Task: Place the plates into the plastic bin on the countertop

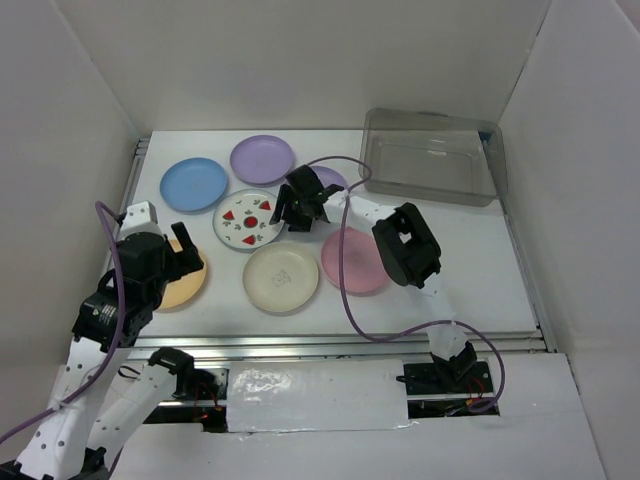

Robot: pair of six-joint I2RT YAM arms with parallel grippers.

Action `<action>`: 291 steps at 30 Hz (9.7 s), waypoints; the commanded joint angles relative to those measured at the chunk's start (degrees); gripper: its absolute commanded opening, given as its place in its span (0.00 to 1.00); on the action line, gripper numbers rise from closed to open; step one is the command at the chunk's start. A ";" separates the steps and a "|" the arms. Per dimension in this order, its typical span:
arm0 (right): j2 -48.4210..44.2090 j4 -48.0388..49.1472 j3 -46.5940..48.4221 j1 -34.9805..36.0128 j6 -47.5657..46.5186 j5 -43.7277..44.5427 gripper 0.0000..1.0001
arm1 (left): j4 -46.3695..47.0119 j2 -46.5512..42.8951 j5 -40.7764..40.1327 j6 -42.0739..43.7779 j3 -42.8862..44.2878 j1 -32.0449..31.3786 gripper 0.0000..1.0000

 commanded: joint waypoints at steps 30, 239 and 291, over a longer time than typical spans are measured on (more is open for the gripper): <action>-15.45 10.04 -4.86 -0.68 9.07 -6.14 0.00 | 2.43 -4.74 -0.46 0.44 0.12 -0.10 0.99; -38.25 -6.90 -19.75 -23.60 -6.66 9.15 0.00 | 2.26 -6.76 -1.87 -0.08 -0.23 -2.65 0.99; -37.44 -6.66 -20.03 -14.76 -4.74 18.71 1.00 | 2.70 -5.53 -0.81 0.36 -0.32 -2.74 0.99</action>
